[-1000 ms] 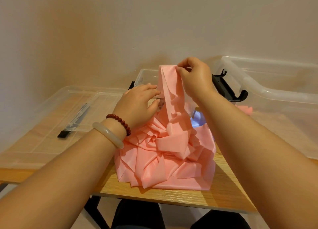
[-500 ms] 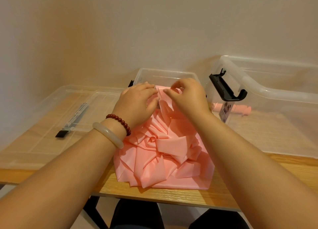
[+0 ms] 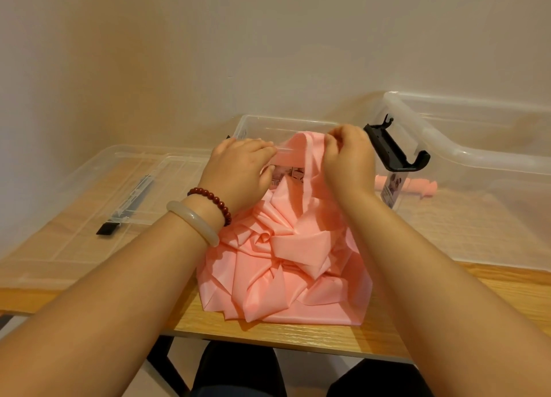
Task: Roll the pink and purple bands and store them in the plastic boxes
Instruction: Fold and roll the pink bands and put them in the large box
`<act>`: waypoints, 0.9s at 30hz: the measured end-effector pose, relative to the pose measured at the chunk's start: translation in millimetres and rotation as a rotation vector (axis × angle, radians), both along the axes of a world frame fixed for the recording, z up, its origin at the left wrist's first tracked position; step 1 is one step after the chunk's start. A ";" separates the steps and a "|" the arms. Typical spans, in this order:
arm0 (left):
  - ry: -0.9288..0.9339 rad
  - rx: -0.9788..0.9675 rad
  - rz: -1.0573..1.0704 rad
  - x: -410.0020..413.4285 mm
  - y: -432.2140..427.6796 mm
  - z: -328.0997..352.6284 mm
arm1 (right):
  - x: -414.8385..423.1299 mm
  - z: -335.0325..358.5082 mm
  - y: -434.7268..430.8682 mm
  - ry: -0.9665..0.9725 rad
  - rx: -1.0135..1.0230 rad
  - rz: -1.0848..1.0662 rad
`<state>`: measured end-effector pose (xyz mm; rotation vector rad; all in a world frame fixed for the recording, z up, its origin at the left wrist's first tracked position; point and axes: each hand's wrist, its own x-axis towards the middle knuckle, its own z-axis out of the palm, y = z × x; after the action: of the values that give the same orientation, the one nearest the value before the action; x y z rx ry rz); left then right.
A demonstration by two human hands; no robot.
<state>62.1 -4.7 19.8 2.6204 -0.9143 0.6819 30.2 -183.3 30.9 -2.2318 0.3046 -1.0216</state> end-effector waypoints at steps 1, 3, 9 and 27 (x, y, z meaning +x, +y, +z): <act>0.002 -0.002 -0.001 0.5 -1.0 1.2 | -1.0 0.8 -3.1 0.015 0.004 -0.011; 0.009 -0.027 -0.006 -0.1 -4.5 4.0 | -2.2 0.8 -5.3 0.045 -0.013 0.001; 0.038 -0.116 -0.003 -0.7 -9.9 4.2 | -0.8 -2.2 7.8 0.051 0.011 0.038; -0.051 -0.136 -0.011 4.3 -14.9 -5.3 | 5.9 -10.5 20.1 0.006 -0.029 0.022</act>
<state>66.4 -19.6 14.5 2.4872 -0.8640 0.7826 36.1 -163.1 20.4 -2.2590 0.2684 -1.0140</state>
